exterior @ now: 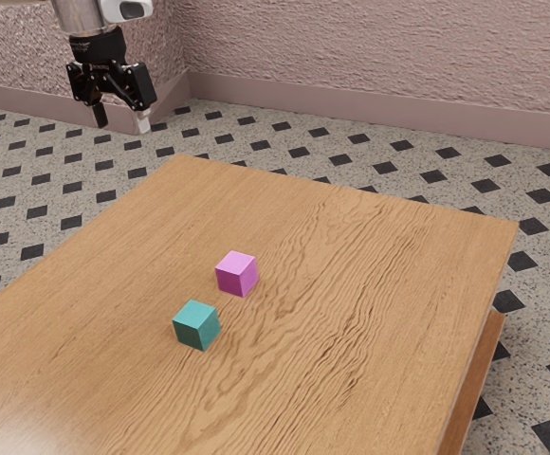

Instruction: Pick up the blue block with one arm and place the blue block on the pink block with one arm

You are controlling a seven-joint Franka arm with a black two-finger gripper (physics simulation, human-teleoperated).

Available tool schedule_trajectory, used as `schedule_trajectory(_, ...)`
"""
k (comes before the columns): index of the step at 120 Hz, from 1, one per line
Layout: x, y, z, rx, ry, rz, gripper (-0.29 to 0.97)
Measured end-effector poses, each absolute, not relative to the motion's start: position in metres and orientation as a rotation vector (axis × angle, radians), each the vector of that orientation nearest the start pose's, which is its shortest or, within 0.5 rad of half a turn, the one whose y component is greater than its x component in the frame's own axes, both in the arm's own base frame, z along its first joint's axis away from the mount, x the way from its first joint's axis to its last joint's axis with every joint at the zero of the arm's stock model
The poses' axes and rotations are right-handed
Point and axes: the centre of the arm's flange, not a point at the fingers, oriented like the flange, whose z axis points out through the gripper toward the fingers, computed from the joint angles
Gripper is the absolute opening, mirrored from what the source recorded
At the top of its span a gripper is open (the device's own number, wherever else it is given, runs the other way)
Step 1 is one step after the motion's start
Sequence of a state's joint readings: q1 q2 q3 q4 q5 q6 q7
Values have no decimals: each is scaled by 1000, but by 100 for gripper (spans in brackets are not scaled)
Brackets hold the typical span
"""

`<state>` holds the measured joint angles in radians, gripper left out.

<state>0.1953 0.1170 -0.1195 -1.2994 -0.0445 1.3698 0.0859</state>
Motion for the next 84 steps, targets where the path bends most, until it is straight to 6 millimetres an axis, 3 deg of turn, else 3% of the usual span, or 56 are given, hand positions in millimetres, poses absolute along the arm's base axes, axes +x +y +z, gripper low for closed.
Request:
schedule_trajectory(28, 564, 42, 672, -3197, 31, 54, 68)
schedule_trajectory(38, 523, 25, 768, -3124, 70, -218, 68)
schedule_trajectory(42, 514, 11, 785, -3094, 107, -264, 68)
schedule_trajectory(46, 514, -4, 788, -3070, 150, -266, 68)
schedule_trajectory(59, 550, -60, 737, -3019, 326, -106, 68)
schedule_trajectory(66, 562, -67, 702, -3003, 354, -5, 68)
schedule_trajectory(72, 542, -60, 647, -2970, 332, 131, 68)
schedule_trajectory(79, 508, -49, 567, -2958, 307, 256, 68)
schedule_trajectory(84, 504, -43, 526, -2976, 292, 281, 68)
